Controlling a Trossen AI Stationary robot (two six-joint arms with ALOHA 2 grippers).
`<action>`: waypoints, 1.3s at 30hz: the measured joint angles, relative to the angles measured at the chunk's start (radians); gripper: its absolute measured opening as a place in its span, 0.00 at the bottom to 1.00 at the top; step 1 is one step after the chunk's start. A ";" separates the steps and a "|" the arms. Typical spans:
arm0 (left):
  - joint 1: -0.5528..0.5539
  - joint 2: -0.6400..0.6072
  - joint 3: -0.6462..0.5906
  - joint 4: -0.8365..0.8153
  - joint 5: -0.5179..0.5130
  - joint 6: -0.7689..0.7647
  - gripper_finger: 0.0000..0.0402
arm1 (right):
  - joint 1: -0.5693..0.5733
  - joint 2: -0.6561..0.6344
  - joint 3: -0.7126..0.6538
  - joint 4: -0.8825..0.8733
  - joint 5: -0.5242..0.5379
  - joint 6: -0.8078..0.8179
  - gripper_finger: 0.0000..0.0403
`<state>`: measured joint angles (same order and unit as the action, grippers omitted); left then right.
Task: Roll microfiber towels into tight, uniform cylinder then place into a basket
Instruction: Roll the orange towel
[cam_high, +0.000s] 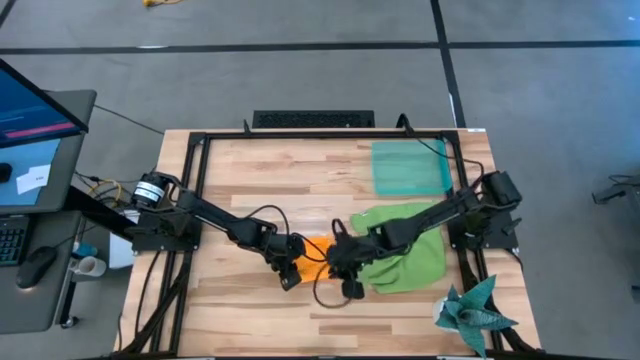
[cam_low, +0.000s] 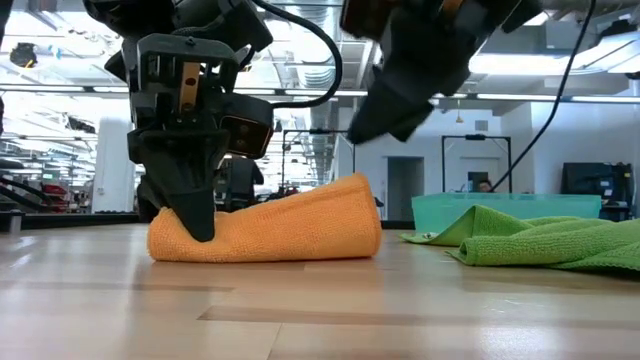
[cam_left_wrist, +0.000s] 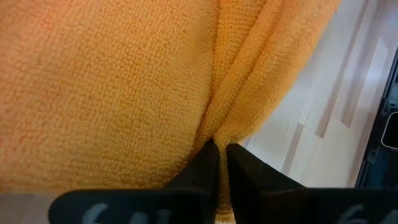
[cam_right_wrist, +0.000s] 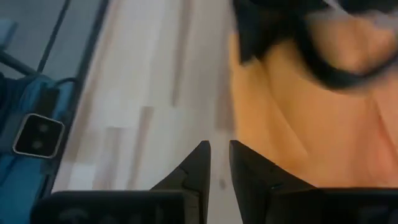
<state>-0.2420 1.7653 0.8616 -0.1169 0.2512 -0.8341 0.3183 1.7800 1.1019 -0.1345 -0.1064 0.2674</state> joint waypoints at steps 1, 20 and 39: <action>0.000 0.000 0.000 0.000 -0.001 0.000 0.03 | 0.013 0.005 0.000 0.025 0.004 -0.010 0.20; 0.000 0.000 0.001 -0.005 -0.003 0.026 0.03 | -0.020 0.193 0.002 0.187 0.093 0.068 0.20; -0.002 0.000 0.002 0.000 -0.072 0.054 0.10 | -0.024 0.223 0.004 0.120 0.109 0.144 0.20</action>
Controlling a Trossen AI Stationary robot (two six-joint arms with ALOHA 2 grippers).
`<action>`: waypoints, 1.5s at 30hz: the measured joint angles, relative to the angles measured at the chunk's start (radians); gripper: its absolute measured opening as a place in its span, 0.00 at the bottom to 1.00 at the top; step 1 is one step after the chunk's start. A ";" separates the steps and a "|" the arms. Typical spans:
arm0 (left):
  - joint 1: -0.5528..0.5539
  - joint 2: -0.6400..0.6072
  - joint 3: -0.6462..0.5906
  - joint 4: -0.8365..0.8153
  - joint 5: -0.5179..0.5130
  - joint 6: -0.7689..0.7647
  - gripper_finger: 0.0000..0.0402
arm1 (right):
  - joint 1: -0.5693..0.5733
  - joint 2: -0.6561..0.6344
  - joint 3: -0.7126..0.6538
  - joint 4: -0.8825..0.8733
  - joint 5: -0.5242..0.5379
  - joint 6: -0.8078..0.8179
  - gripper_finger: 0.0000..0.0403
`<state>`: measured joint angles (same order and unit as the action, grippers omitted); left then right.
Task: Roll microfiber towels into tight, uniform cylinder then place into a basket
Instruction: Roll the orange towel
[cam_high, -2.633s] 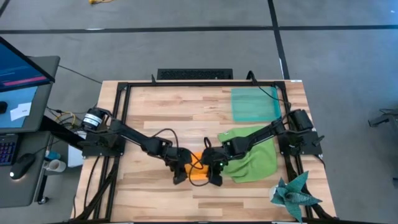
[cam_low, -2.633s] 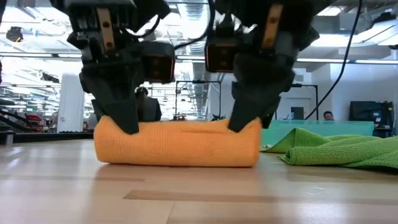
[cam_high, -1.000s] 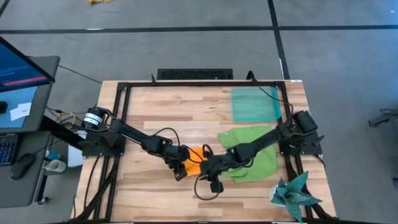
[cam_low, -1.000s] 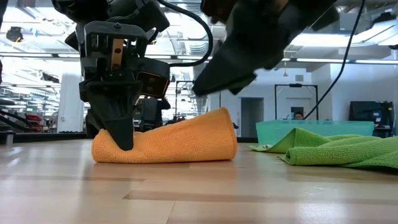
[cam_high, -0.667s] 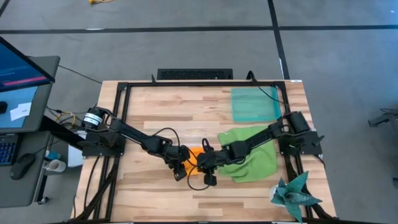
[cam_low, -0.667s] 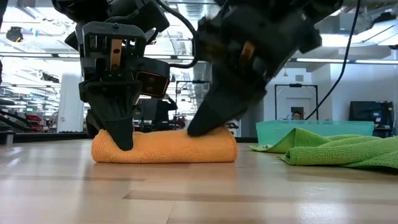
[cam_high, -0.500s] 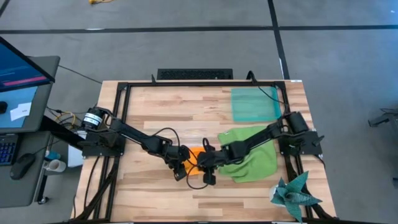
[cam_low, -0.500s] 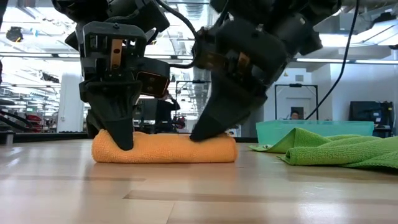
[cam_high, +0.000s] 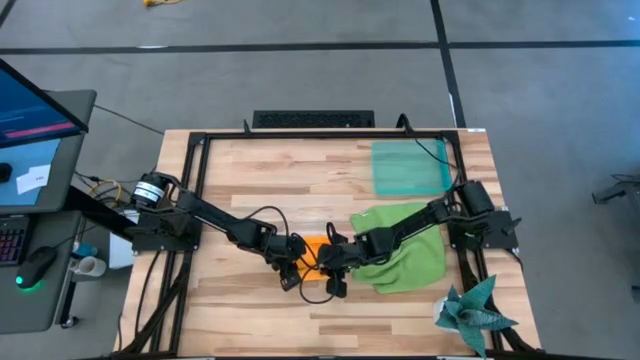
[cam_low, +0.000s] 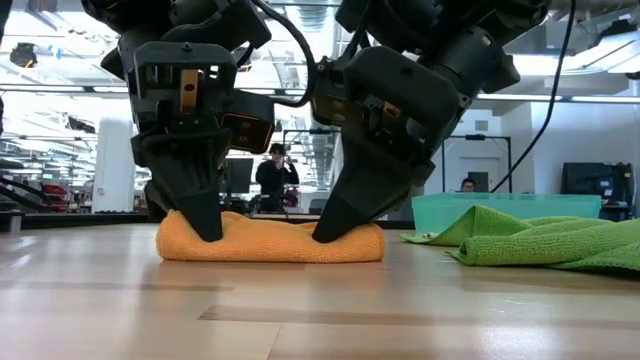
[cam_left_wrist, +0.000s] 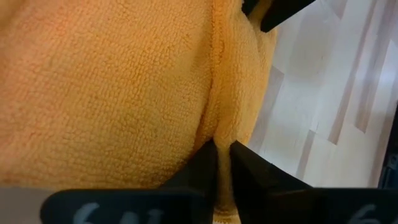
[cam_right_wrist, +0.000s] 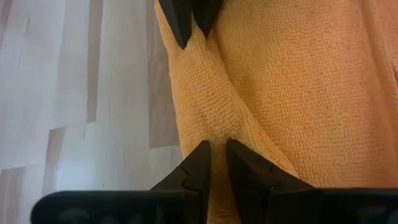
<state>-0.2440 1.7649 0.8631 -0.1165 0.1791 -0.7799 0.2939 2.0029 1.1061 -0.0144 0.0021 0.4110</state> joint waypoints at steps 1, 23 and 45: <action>-0.001 0.000 0.000 0.000 -0.004 0.001 0.12 | 0.000 0.000 0.000 -0.003 0.000 0.000 0.20; -0.002 -0.002 -0.001 0.012 -0.010 0.197 0.34 | 0.013 0.002 -0.002 -0.006 0.003 0.026 0.20; -0.152 -0.276 -0.002 -0.024 -0.437 0.261 0.34 | 0.013 0.003 -0.002 -0.006 -0.002 0.025 0.20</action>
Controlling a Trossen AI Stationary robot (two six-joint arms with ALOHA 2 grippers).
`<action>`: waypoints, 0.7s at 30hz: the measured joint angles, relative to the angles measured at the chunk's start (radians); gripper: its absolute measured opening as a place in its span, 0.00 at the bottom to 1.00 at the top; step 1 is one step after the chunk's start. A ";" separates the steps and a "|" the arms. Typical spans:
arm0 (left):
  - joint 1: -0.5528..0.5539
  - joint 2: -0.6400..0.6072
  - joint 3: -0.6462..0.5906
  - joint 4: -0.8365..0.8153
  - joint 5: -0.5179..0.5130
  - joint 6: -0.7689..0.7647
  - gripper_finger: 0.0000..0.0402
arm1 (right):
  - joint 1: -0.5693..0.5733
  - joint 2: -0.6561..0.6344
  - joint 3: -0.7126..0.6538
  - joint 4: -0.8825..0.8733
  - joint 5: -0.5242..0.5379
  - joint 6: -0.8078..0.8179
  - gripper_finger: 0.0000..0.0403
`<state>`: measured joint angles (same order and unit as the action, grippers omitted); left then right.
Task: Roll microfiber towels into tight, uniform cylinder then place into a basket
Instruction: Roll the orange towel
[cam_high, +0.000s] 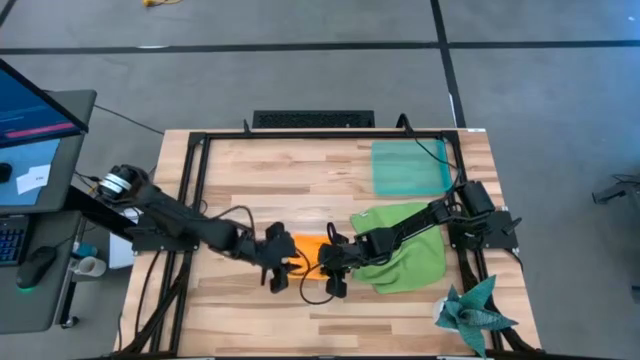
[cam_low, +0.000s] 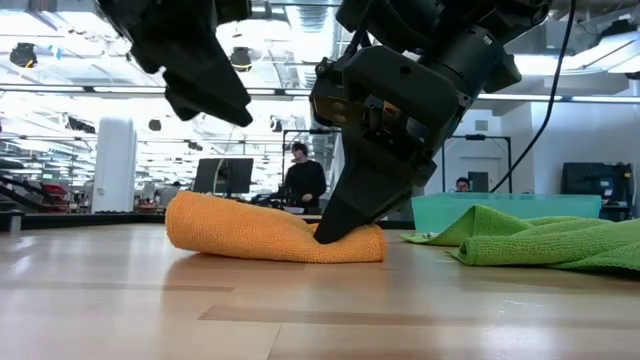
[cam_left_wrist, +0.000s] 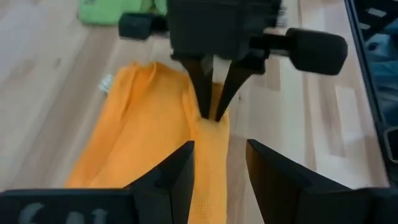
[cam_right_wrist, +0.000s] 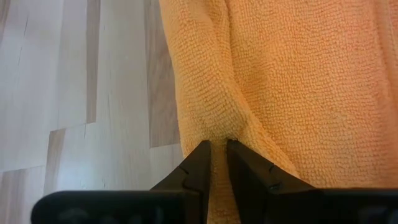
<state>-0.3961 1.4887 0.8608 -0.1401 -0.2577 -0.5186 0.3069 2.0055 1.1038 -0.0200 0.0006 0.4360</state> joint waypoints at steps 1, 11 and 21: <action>-0.019 0.011 0.000 0.012 -0.030 0.000 0.34 | -0.001 0.000 0.000 0.000 0.000 0.000 0.20; -0.102 0.205 0.001 0.117 -0.136 -0.024 0.34 | -0.002 0.000 0.000 0.001 -0.002 -0.001 0.20; -0.074 0.276 0.002 0.150 -0.066 -0.027 0.34 | -0.002 0.000 0.000 -0.001 -0.002 -0.016 0.20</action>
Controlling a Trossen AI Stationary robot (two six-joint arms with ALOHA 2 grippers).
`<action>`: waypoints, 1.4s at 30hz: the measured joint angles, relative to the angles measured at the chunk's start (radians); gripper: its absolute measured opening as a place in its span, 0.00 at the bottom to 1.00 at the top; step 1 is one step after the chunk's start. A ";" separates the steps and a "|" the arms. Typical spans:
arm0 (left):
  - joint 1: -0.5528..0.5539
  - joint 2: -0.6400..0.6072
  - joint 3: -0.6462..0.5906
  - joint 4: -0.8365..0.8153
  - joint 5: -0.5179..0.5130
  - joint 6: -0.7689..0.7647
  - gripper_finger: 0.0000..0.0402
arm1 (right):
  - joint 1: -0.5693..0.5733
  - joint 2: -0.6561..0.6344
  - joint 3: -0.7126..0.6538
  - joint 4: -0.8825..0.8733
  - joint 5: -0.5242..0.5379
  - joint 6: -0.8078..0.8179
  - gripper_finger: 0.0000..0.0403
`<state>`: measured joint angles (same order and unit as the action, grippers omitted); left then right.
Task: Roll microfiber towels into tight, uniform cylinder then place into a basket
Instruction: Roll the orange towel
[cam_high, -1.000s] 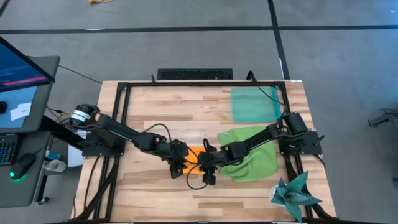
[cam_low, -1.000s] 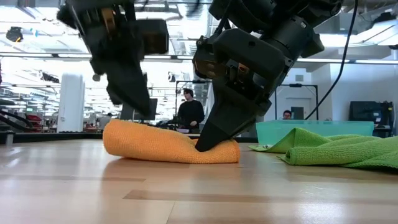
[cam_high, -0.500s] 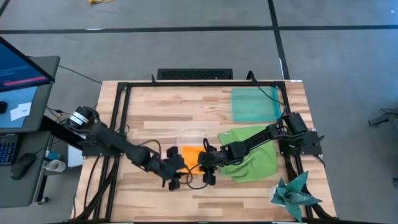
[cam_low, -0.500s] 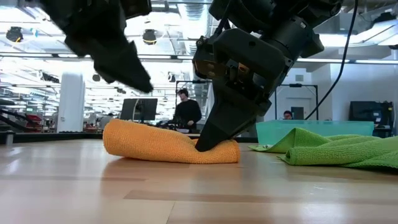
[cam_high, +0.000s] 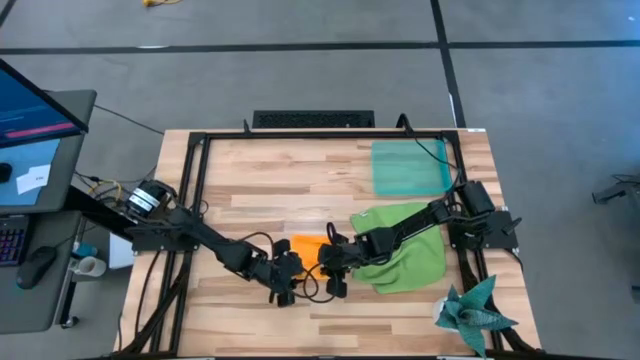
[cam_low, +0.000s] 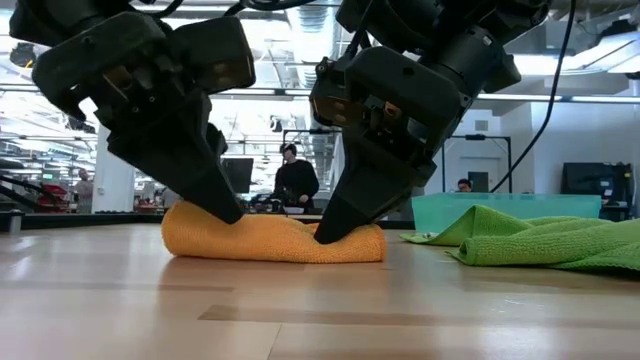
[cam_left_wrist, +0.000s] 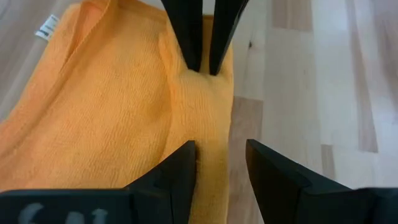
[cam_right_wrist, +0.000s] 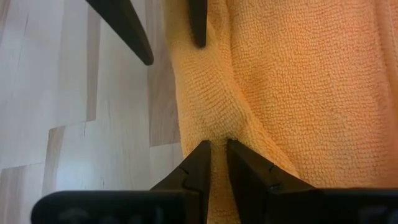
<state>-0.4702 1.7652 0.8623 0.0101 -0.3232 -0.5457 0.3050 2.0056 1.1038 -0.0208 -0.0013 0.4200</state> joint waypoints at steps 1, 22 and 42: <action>0.000 0.000 0.000 -0.007 -0.004 0.000 0.34 | 0.000 0.000 0.000 0.000 0.000 -0.001 0.20; 0.048 0.004 0.001 -0.100 -0.012 -0.099 0.34 | 0.000 -0.001 0.000 -0.021 -0.008 0.018 0.20; -0.011 -0.100 0.000 -0.049 -0.048 0.051 0.34 | 0.002 -0.001 0.000 -0.021 -0.003 0.018 0.20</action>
<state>-0.4808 1.6656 0.8623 -0.0387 -0.3709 -0.4946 0.3065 2.0048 1.1042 -0.0422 -0.0048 0.4381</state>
